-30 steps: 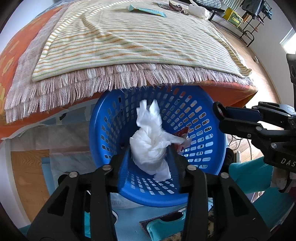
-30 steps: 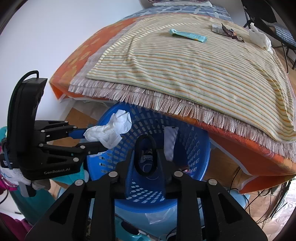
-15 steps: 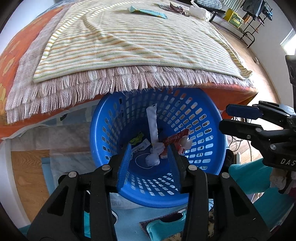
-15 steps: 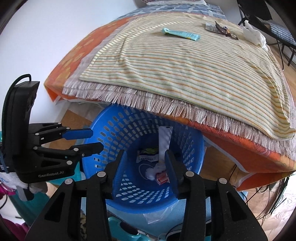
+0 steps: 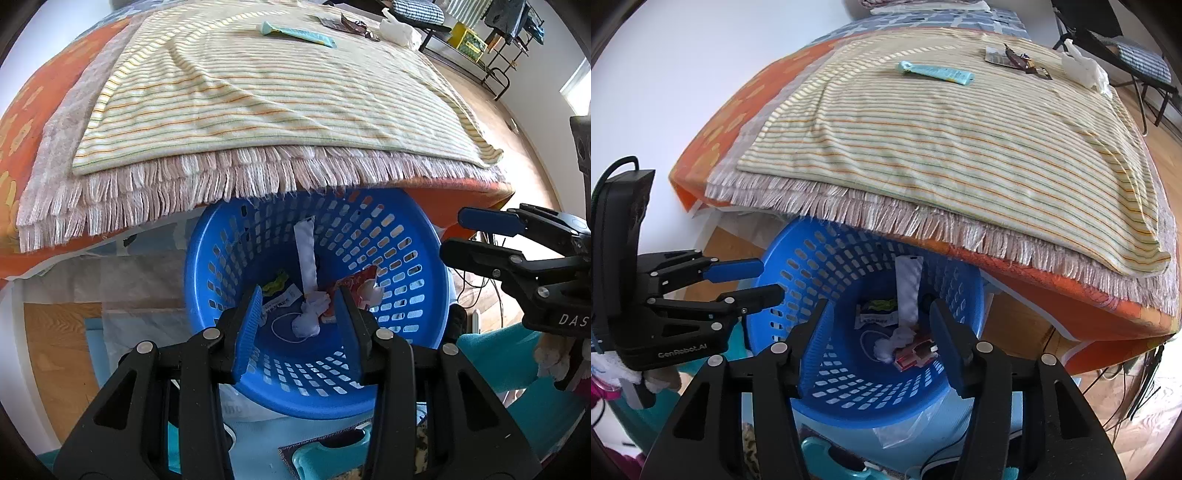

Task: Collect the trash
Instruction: 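Open both tools to drop the tissue and hair tie into the basket, then raise both open tools back over the towel toward the remaining trash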

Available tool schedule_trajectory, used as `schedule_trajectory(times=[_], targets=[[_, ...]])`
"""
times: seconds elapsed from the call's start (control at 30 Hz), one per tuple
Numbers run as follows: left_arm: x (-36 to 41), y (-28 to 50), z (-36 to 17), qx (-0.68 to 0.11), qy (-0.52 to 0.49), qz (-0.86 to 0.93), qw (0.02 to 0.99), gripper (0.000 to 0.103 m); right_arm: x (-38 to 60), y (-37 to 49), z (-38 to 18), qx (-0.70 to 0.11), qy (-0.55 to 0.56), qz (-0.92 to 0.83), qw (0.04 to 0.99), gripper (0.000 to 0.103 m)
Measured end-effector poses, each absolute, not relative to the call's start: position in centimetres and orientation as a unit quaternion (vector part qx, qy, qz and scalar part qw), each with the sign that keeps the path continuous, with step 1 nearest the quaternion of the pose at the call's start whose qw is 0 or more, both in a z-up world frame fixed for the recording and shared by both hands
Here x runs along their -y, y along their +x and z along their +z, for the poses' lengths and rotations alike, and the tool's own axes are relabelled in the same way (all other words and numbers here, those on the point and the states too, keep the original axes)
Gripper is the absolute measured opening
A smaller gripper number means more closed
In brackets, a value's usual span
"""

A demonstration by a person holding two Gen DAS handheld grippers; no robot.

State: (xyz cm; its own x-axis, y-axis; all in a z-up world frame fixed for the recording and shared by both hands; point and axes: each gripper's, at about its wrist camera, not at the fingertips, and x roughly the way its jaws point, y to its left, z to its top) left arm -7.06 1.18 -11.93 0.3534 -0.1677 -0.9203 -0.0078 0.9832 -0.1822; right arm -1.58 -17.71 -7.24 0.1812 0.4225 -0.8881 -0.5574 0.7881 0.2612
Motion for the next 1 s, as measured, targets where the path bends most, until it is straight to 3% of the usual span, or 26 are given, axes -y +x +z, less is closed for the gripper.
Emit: schedule_trajectory(times=[0.07,0.13,0.17,0.47,1.0], targets=[[-1.2,-7.0,-11.8,-0.565,-0.079,-0.047,0.820,0.043,17.8,-1.5,-7.1,-0.553,-0.062,0.314,0.769,0.054],[-1.2,-7.0,-11.6,-0.561,-0.080,-0.047,0.823,0.056,17.9,-1.3,-7.0,-0.552,-0.062,0.309,0.772,0.055],[-1.2,-7.0,-11.6,-0.559,-0.080,-0.046,0.824,0.057,17.9,-1.2,-6.9,-0.553,-0.061,0.307,0.773,0.055],[-1.3,-6.6,-10.8,-0.550,-0.083,-0.044,0.830,0.057,18.2,-0.3,-6.3,-0.547,-0.072,0.275,0.787,0.067],[-1.5,-4.5,-8.7,-0.539,-0.092,-0.042,0.836,0.057,19.8,1.9,-5.0,-0.534,-0.046,0.256,0.805,0.067]])
